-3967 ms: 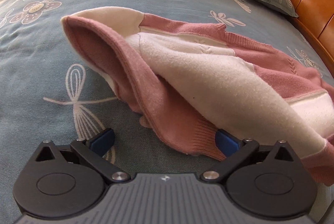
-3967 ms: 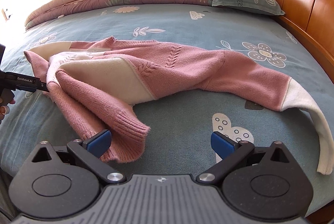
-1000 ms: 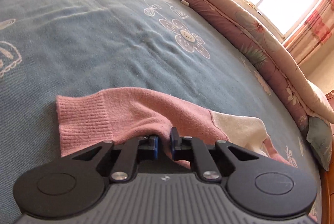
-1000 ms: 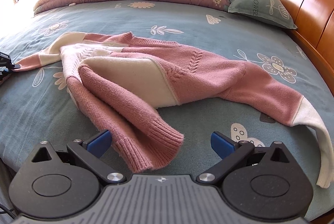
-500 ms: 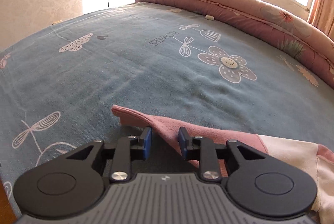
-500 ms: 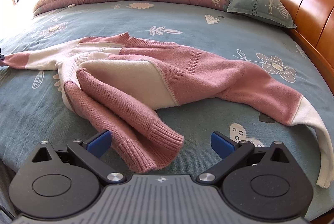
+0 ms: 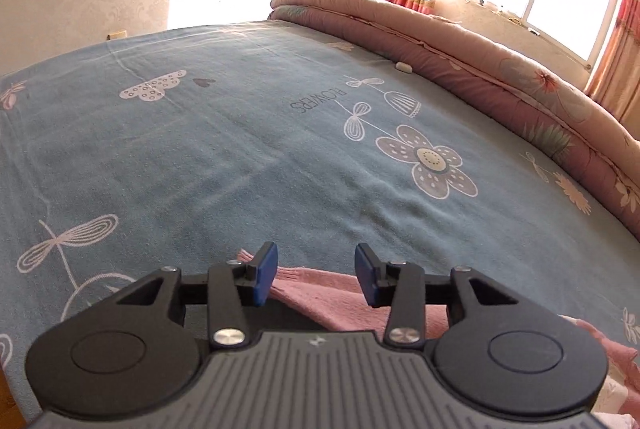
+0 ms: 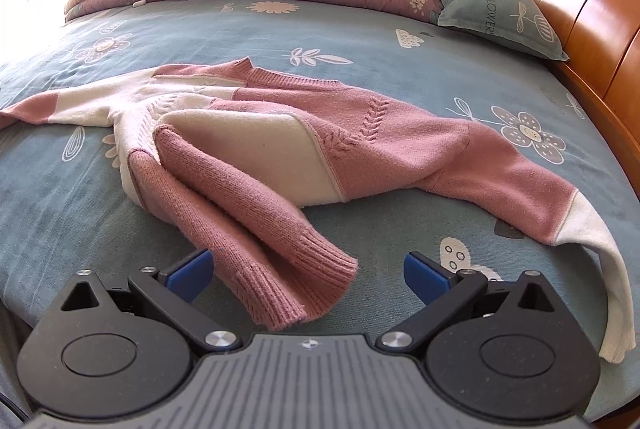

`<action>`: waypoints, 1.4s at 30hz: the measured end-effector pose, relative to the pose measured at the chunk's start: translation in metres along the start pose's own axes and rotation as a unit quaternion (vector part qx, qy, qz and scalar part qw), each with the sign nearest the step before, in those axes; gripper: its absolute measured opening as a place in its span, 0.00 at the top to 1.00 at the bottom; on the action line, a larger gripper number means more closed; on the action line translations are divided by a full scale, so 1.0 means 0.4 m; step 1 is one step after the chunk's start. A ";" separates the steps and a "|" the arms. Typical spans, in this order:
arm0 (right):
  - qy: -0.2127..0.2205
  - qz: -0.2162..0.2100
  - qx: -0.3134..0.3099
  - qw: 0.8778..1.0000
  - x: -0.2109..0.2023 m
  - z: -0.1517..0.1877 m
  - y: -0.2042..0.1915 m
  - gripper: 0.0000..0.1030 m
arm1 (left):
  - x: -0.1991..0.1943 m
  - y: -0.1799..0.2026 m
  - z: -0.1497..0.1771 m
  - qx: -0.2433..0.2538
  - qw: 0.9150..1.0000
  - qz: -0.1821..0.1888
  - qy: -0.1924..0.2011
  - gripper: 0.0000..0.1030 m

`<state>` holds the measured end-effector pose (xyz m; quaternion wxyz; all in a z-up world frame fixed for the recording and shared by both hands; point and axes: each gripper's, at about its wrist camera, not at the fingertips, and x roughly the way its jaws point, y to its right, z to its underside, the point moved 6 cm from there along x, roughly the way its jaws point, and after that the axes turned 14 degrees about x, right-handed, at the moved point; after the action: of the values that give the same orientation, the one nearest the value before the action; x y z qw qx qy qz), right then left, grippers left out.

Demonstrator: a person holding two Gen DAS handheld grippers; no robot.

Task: Fold clothes
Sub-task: 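Release the hem with the left gripper while the right gripper approaches the sleeve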

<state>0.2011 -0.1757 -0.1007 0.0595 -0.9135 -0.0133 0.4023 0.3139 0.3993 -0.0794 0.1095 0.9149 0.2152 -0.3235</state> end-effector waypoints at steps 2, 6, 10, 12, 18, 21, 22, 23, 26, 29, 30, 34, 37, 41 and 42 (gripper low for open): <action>-0.003 -0.001 -0.003 1.000 0.006 0.000 -0.011 0.00 | 0.013 0.047 -0.001 0.012 0.999 0.035 -0.014 0.57; -0.010 0.001 -0.016 1.000 0.013 0.009 -0.028 0.00 | 0.012 0.174 0.022 0.060 0.994 0.090 -0.033 0.52; -0.015 0.002 -0.024 1.000 0.014 0.018 -0.028 0.00 | -0.028 0.342 0.076 0.147 0.977 0.146 -0.044 0.46; -0.019 0.001 -0.019 1.000 0.014 0.025 -0.016 0.00 | -0.058 0.419 0.108 0.183 0.967 0.171 -0.047 0.44; -0.040 0.001 -0.013 0.999 0.024 0.069 0.042 0.00 | -0.173 0.627 0.221 0.262 0.931 0.247 -0.051 0.39; -0.049 -0.004 -0.001 0.999 0.038 0.096 0.080 0.00 | -0.228 0.712 0.265 0.300 0.913 0.273 -0.042 0.37; -0.052 -0.005 0.006 0.999 0.047 0.105 0.093 0.00 | -0.245 0.737 0.277 0.308 0.908 0.281 -0.039 0.36; -0.055 -0.006 0.013 0.998 0.054 0.111 0.104 0.00 | -0.261 0.760 0.288 0.314 0.904 0.288 -0.037 0.35; -0.065 -0.010 0.032 0.997 0.079 0.133 0.135 0.00 | -0.305 0.822 0.313 0.326 0.893 0.308 -0.033 0.34; -0.077 -0.008 0.047 0.996 0.103 0.156 0.155 0.00 | -0.342 0.870 0.335 0.335 0.885 0.321 -0.027 0.34; -0.069 -0.008 0.043 0.997 0.103 0.160 0.156 0.00 | -0.353 0.879 0.340 0.337 0.884 0.323 -0.023 0.34; -0.054 -0.009 0.037 0.998 0.099 0.168 0.155 0.00 | -0.382 0.888 0.361 0.341 0.888 0.308 -0.008 0.34; -0.029 -0.009 0.040 0.999 0.095 0.173 0.154 0.00 | -0.394 0.865 0.373 0.330 0.893 0.304 -0.012 0.34; -0.001 -0.018 0.037 0.999 0.088 0.179 0.156 0.00 | -0.408 0.820 0.389 0.321 0.898 0.300 -0.025 0.28; 0.002 -0.019 0.037 0.999 0.087 0.180 0.156 0.00 | -0.409 0.809 0.393 0.316 0.901 0.297 -0.030 0.26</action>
<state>0.1701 -0.2281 -0.1820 0.1009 -0.9111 -0.0161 0.3994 0.2644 0.0073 -0.0757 -0.0880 0.9126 -0.1836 -0.3544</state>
